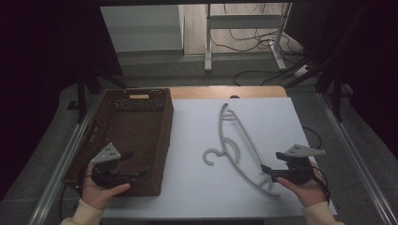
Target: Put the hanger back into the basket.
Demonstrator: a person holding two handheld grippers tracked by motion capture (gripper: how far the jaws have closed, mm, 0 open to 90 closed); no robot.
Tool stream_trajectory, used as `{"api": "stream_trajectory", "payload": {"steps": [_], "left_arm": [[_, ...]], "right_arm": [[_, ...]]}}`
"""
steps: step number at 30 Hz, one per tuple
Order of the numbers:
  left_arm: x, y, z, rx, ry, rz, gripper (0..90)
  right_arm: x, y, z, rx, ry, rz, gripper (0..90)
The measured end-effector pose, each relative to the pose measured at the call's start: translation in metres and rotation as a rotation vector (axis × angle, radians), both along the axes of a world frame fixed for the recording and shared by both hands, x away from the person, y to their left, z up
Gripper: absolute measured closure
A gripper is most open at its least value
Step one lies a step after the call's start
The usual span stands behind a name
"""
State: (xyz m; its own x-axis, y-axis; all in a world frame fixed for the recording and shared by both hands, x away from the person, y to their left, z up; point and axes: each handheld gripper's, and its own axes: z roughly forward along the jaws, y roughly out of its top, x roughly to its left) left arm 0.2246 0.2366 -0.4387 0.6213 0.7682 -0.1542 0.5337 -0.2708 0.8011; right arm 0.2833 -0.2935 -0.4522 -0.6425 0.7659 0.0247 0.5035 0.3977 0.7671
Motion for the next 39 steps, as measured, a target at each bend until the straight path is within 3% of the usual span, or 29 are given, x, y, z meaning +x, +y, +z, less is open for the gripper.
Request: {"api": "stream_trajectory", "payload": {"steps": [14,30,39], "left_arm": [[-0.006,0.002,-0.001,0.003,0.000,0.013,16.0],[-0.007,0.001,-0.001,0.008,0.002,0.014,16.0],[-0.006,-0.001,-0.001,0.013,0.006,0.013,16.2]], "right_arm": [[0.000,0.000,0.003,-0.015,0.006,-0.041,23.6],[0.006,0.013,0.000,-0.057,0.024,-0.028,23.9],[0.011,0.030,-0.007,-0.096,0.063,-0.003,23.5]]}}
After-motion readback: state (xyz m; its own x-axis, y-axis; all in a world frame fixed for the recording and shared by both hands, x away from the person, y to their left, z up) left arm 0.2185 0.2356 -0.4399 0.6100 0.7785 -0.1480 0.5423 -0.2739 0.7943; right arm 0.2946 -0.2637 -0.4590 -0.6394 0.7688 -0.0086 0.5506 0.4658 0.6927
